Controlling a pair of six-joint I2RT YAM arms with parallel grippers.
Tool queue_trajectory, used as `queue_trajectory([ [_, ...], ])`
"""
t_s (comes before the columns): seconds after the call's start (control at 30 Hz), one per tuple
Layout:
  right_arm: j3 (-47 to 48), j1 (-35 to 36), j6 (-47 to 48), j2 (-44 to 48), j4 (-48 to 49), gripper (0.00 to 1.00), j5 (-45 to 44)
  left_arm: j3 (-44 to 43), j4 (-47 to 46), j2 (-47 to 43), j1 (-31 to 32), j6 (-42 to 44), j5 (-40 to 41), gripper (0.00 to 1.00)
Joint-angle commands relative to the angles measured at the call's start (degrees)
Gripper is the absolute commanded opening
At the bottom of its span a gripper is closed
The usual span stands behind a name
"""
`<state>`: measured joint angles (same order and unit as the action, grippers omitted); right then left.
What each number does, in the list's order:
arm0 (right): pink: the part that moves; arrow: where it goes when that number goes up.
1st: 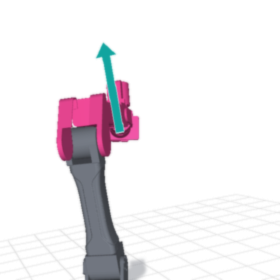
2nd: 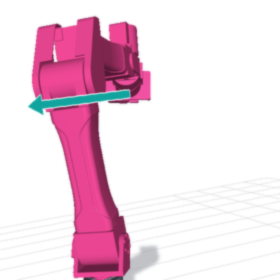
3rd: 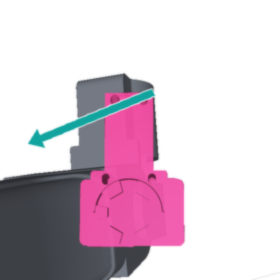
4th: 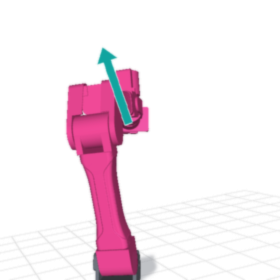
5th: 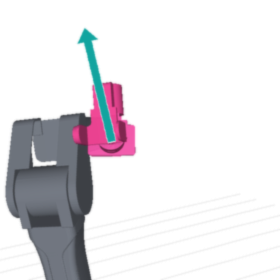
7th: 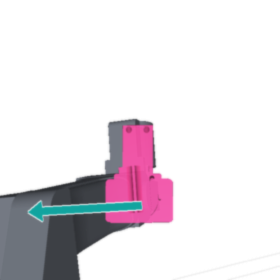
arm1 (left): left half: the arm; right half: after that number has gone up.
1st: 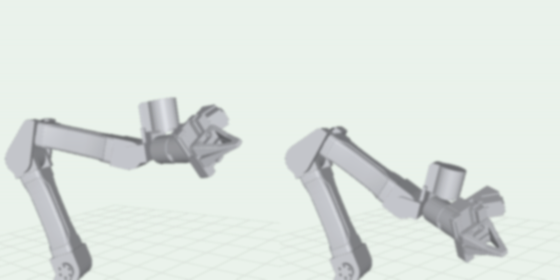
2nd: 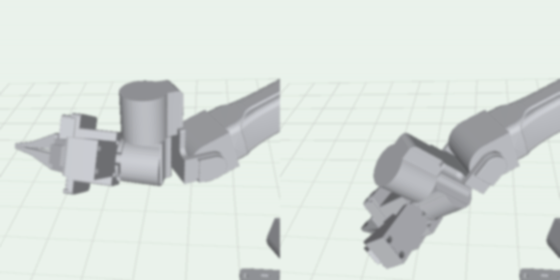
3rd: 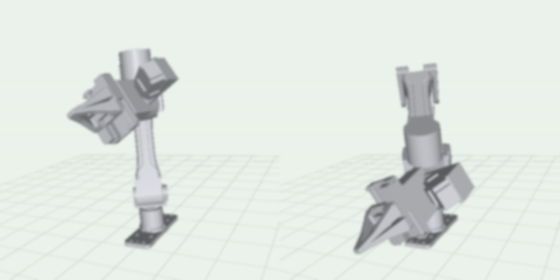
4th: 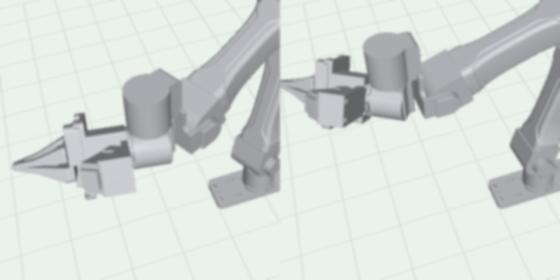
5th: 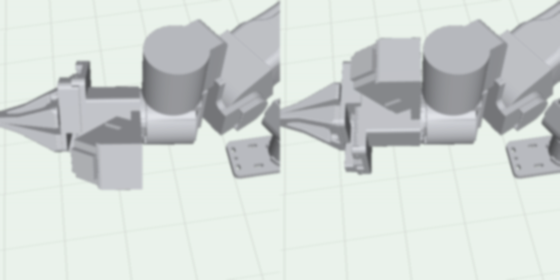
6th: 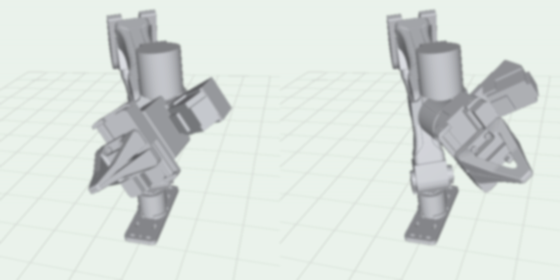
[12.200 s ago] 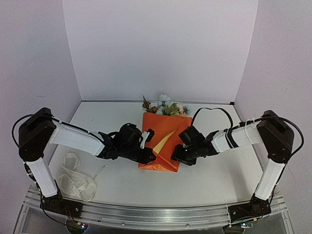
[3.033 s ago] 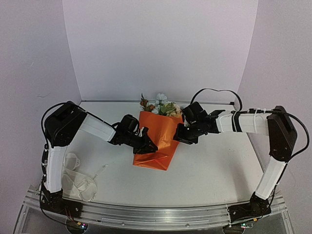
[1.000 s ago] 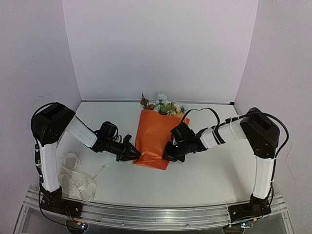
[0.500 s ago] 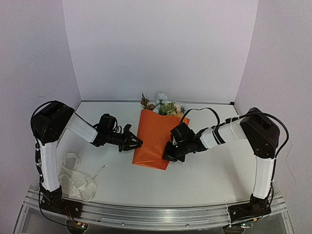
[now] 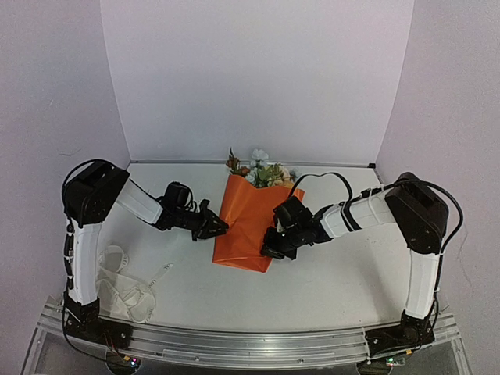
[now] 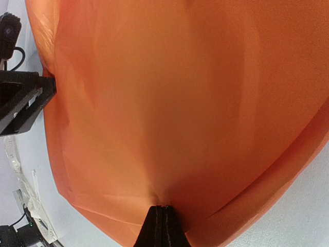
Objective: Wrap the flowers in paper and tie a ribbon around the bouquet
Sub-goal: Adjust the folded bouquet at the center of the board.
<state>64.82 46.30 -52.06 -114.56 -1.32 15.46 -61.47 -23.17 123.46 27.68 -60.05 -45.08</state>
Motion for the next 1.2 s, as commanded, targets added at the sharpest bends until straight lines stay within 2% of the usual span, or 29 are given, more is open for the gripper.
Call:
queue_trajectory([
  [0.0, -2.5, -0.4, 1.1, -1.0, -9.3, 0.0, -4.1, -2.9, 2.6, 1.2, -0.5, -0.8, 4.3, 0.24],
  [1.17, -2.8, -0.4, 2.0, -1.8, -9.3, 0.0, -3.5, -30.0, 10.6, 16.1, -5.8, -2.0, 5.9, 0.25],
])
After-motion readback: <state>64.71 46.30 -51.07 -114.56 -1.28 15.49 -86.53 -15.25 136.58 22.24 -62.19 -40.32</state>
